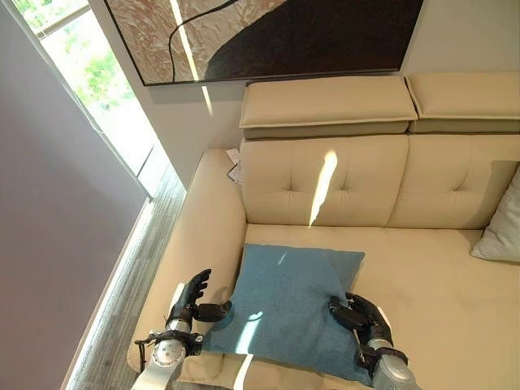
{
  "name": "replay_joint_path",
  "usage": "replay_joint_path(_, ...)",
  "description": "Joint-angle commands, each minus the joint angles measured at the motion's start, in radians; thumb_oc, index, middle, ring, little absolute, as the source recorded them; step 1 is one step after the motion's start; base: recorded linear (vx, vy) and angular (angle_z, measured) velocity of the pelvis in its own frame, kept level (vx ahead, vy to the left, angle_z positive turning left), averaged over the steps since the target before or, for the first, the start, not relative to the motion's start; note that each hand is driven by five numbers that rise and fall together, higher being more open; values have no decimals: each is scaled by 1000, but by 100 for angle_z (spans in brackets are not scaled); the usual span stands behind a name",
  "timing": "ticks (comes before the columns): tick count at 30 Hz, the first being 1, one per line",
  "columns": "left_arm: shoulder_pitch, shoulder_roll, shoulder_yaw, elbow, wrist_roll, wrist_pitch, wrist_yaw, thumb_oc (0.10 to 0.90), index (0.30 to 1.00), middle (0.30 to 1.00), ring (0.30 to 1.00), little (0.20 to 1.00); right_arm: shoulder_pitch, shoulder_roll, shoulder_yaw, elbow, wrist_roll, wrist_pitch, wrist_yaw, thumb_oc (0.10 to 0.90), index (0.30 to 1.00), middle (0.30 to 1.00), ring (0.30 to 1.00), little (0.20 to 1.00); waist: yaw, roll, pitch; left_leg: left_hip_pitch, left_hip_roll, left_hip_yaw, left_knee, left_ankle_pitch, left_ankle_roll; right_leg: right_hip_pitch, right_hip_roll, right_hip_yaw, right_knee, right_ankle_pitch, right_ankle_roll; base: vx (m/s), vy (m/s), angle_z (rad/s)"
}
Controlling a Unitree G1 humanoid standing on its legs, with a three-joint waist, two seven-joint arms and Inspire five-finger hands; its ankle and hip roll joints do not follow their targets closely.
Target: Pick up all the scattered cushions and arrange them neatly on the sofa.
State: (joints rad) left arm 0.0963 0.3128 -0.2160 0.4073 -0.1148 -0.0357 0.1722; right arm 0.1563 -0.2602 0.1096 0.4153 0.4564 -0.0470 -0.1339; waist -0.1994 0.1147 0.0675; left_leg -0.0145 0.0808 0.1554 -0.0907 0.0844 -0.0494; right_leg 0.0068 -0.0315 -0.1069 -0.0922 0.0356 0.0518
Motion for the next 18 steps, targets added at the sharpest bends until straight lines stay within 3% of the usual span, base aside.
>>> replay_joint_path(1, -62, 29, 64, 78, 12, -47, 28, 800, 900, 900, 900, 900, -49, 22, -50, -144, 35, -109, 15, 400, 300, 300, 300, 300, -9, -51, -117, 42, 18, 38, 3, -94, -53, -22, -22, 22, 5, -67, 65, 0, 0, 0)
replay_joint_path(10, -98, -7, -32, 200, -33, -18, -110, 800, 900, 900, 900, 900, -61, 15, -33, -142, 38, -87, 49, 400, 300, 300, 300, 300, -41, -32, -115, 55, 13, 57, 3, -106, -48, -21, -27, 35, 5, -65, 69, 15, 9, -3)
replay_joint_path(15, -109, -51, -94, 185, -148, -22, -160, 800, 900, 900, 900, 900, -56, 17, -14, -150, 41, -80, 62, 400, 300, 300, 300, 300, -59, -26, -114, 55, 12, 68, 3, -113, -45, -27, -30, 43, 5, -65, 70, 16, 2, -10)
replay_joint_path(16, -112, -60, -101, 181, -183, -24, -163, 544, 516, 516, 516, 516, -56, 17, -10, -151, 40, -80, 64, 400, 300, 300, 300, 300, -61, -26, -114, 56, 12, 68, 3, -114, -44, -27, -29, 45, 5, -65, 70, 0, 0, 0)
replay_joint_path(17, -115, -76, -113, 169, -236, -27, -161, 400, 300, 300, 300, 300, -54, 18, -4, -152, 35, -78, 63, 400, 300, 300, 300, 300, -65, -26, -113, 57, 12, 69, 3, -115, -43, -27, -29, 45, 5, -65, 70, 0, 0, 0)
replay_joint_path(18, -117, -80, -114, 164, -256, -31, -159, 400, 300, 300, 300, 300, -53, 19, -2, -152, 34, -78, 63, 400, 300, 300, 300, 300, -66, -26, -113, 57, 13, 71, 3, -116, -43, -27, -28, 46, 5, -66, 70, 13, -13, -4)
